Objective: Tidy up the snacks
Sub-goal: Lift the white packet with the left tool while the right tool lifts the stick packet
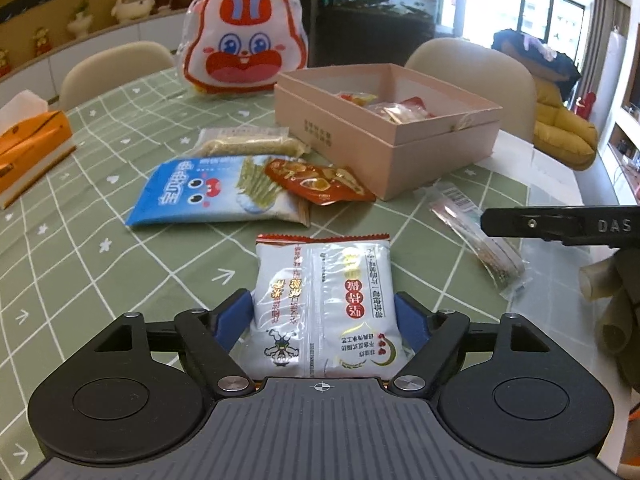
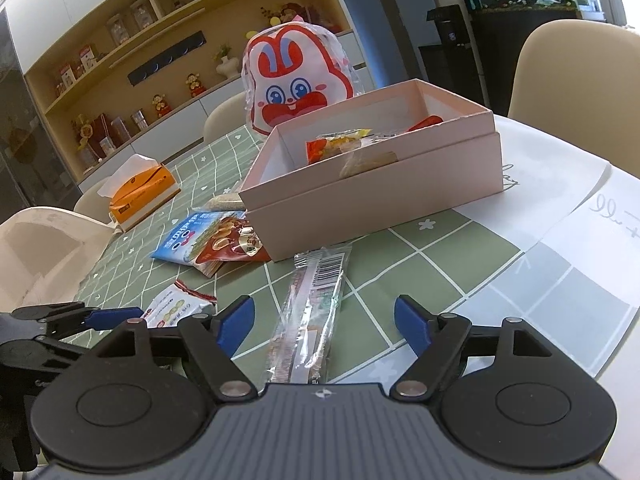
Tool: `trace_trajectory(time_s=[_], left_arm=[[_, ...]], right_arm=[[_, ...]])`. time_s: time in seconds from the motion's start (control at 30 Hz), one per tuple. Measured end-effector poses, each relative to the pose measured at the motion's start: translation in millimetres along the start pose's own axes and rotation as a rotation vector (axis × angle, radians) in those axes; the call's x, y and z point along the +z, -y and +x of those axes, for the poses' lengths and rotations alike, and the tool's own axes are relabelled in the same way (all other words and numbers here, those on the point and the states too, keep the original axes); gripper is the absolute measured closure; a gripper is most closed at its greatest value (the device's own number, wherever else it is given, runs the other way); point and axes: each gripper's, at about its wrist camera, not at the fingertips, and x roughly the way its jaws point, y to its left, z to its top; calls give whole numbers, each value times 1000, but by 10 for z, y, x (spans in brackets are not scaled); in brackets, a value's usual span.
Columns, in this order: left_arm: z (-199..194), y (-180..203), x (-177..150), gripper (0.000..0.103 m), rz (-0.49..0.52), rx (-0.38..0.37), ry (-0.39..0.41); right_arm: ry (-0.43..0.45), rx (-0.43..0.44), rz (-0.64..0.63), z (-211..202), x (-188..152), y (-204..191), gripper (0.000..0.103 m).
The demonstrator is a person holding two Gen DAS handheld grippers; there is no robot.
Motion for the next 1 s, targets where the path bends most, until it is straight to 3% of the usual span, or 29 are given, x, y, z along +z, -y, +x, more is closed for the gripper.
trace_trajectory(time_s=[0.23,0.4,0.53,0.77,0.83,0.93,1.0], left_arm=[[53,-61,-12,20,-39,-24,2],[-27,-128,-69,21,-76,-80,18],[-112,-240,-153,21,-164,-122,45],[-177,-154,-222,21,-117,-78,53],[-186,-123,-248,21,-106,-63,58],[-214,-109,-261,21,-112,-57,48],[-239,-124,-268,21,-130,-63,40]], right_arm=[[-11,-10,-32,27,5,-46,21],[-65,-18,-131,110,25,-182,3],[-85,-22,-139,133,31,-217,2],[-164,-160,-342,267,-56,-520,1],[-159,-166,-335,276,-58,-535,1],[-144,-178,-331,234,-68,-543,16],[-140,-167,-343,163,-84,-572,47]])
